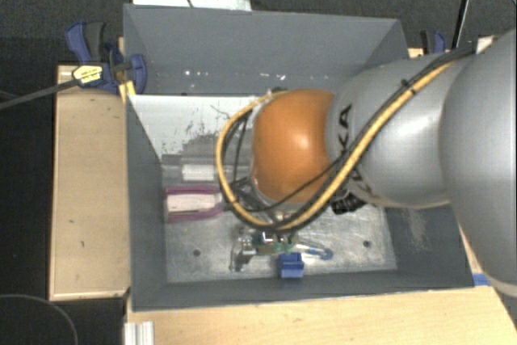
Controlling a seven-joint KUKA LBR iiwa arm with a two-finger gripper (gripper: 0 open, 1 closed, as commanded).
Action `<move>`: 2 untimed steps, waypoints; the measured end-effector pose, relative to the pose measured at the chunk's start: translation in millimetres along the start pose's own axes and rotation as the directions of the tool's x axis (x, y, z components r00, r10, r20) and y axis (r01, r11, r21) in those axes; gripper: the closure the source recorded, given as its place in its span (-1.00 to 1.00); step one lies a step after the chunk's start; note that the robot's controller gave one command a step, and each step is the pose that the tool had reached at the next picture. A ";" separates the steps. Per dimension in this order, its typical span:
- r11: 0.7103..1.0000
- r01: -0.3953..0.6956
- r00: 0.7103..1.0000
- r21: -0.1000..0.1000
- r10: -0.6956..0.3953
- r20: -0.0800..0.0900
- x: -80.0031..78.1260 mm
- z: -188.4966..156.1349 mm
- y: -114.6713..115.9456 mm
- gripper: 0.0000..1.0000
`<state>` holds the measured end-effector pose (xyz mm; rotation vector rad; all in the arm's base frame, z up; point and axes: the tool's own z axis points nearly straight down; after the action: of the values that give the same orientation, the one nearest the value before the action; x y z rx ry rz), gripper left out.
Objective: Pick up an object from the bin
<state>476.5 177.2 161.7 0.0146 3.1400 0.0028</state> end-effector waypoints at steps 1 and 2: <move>1.000 -0.012 1.000 0.006 0.012 -0.007 -5.8 80.1 -63.7 -1.00; 1.000 -0.012 1.000 0.001 0.012 0.000 -6.9 75.7 -59.0 1.00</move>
Offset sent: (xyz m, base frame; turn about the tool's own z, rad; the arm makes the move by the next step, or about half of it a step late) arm 0.0061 -0.0589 -0.0759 0.0056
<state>482.9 118.2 85.8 0.0330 3.1399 0.0015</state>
